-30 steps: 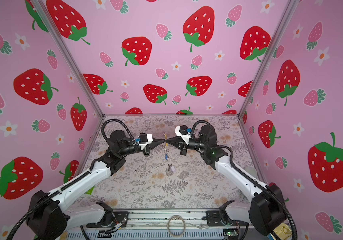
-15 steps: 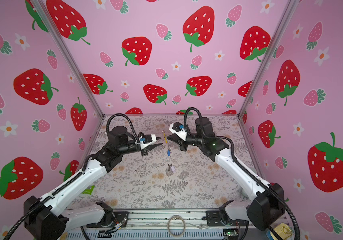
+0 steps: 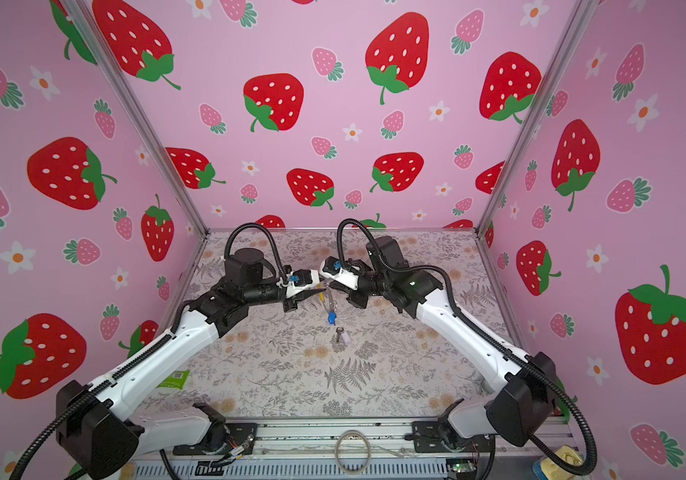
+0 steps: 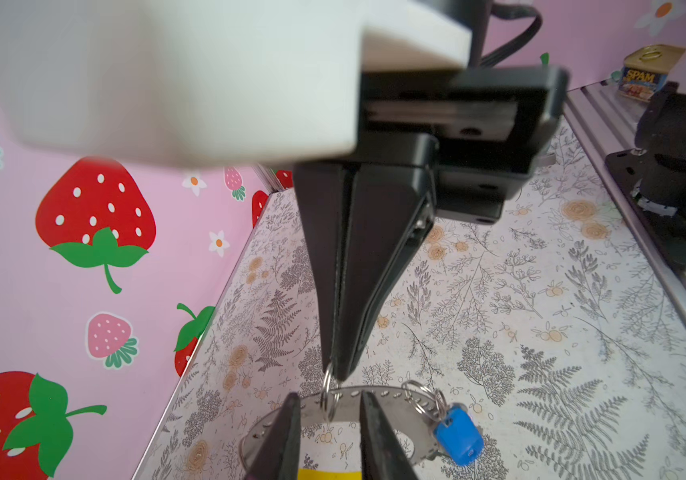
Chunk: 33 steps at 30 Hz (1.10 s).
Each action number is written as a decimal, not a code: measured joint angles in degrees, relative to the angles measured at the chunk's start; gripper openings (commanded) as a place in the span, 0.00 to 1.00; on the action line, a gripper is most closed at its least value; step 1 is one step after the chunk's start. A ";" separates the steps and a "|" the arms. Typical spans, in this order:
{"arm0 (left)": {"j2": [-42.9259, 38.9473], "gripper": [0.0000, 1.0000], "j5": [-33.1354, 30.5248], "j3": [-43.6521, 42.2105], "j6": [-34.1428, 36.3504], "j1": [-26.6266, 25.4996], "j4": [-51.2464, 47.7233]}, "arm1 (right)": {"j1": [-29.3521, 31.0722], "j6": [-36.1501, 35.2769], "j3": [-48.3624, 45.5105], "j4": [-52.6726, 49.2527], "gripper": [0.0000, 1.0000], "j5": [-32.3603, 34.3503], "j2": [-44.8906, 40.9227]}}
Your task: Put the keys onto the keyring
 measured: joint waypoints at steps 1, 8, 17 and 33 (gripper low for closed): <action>0.26 0.28 -0.09 0.00 0.02 0.00 -0.22 | 0.17 -0.39 0.37 -0.44 0.00 0.50 0.07; 1.53 0.28 -0.07 0.74 -0.02 0.20 -0.66 | 0.59 -1.95 1.95 -2.97 0.00 3.48 1.11; 2.10 0.27 0.48 1.49 -0.76 0.33 -0.46 | 1.16 -2.27 2.84 -4.44 0.00 5.27 1.49; 3.30 0.28 4.74 1.36 -7.54 3.15 5.05 | 1.79 -2.21 2.69 -2.21 0.00 5.16 1.07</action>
